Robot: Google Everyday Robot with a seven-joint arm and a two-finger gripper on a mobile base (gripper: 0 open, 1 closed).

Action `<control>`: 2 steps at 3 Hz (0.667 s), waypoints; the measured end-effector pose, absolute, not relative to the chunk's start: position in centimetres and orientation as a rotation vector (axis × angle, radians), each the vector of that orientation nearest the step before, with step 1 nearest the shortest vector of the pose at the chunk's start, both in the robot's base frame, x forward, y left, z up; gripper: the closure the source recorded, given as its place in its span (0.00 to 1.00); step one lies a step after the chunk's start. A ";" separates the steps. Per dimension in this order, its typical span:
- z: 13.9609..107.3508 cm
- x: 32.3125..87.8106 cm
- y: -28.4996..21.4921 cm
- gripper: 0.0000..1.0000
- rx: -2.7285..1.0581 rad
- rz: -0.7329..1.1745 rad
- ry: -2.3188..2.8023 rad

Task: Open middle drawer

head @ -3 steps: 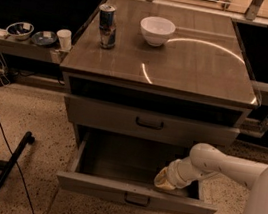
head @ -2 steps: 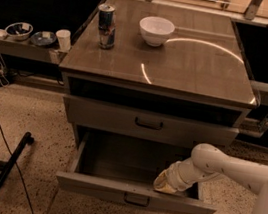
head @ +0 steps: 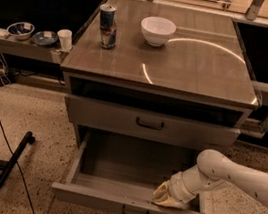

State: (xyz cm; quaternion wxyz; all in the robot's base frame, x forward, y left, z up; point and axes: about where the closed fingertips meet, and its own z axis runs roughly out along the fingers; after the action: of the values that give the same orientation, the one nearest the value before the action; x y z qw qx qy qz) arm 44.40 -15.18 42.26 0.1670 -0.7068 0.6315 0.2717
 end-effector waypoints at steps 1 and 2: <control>44.1 42.7 -15.6 1.00 -1.941 0.856 1.709; 48.0 42.6 -16.9 1.00 -1.796 0.812 1.594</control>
Offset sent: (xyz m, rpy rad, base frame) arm -0.0241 -0.0548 0.1146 0.4350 -0.2690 -0.1558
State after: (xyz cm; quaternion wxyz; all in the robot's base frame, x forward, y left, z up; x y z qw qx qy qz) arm 42.55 -16.91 47.97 0.2987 -0.6761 0.6002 0.3056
